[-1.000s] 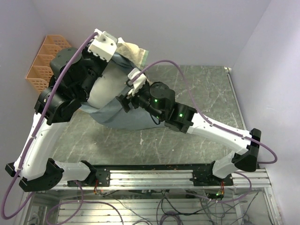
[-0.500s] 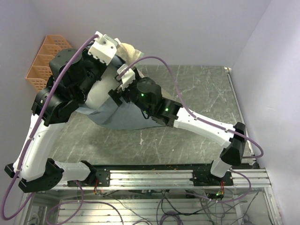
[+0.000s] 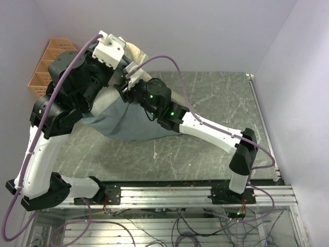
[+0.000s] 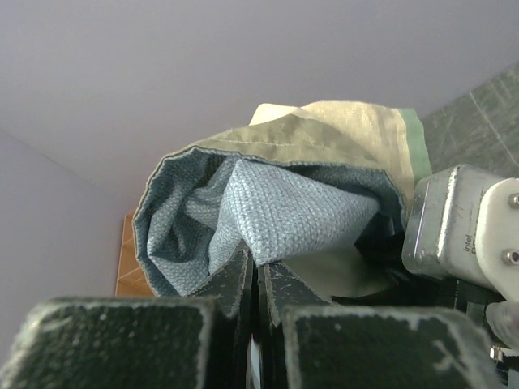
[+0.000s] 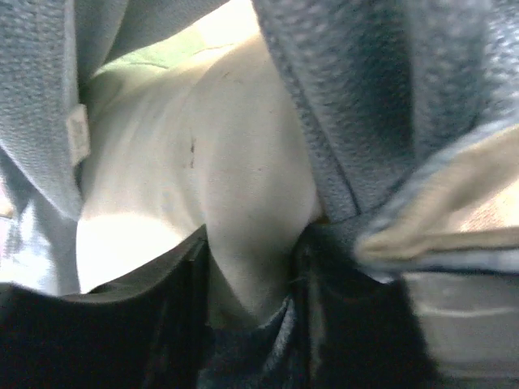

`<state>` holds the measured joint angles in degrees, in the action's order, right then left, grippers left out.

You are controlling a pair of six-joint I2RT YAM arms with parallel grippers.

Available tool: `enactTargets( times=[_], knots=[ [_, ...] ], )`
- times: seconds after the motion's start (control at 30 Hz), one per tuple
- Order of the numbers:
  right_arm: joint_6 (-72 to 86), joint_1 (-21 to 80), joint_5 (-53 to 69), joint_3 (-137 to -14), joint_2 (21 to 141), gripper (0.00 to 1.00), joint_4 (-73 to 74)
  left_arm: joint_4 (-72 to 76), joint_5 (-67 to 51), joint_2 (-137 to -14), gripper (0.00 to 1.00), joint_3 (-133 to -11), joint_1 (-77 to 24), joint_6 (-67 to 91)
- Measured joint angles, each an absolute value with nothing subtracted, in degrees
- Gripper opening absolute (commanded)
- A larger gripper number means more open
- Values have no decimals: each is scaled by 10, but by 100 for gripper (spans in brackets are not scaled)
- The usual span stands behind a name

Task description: Remove the pillowcase from the pillow

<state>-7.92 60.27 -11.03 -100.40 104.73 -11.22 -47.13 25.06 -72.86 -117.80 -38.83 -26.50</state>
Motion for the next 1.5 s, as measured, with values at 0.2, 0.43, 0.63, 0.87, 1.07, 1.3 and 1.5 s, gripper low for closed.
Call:
enactTargets(
  times=[0.2, 0.43, 0.63, 0.87, 1.07, 1.3, 1.5],
  knots=[
    [-32, 602, -47, -955, 1040, 0, -168, -480, 256, -724, 7, -1168, -388, -266],
    [48, 614, 67, -863, 993, 0, -235, -460, 265, -697, 7, -1109, -388, -267],
    [91, 632, 154, -805, 966, 0, -273, -446, 265, -671, 7, -1048, -388, -263],
    [105, 630, 207, -768, 951, 0, -299, -389, 300, -667, 7, -1036, -388, -273],
    [87, 647, 218, -728, 915, 0, -310, -285, 367, -670, 7, -997, -390, -320],
    [52, 668, 247, -684, 841, 0, -251, -272, 390, -677, 7, -973, -393, -321],
    [42, 668, 221, -570, 688, 0, -236, -276, 373, -681, 7, -933, -382, -297]
  ],
)
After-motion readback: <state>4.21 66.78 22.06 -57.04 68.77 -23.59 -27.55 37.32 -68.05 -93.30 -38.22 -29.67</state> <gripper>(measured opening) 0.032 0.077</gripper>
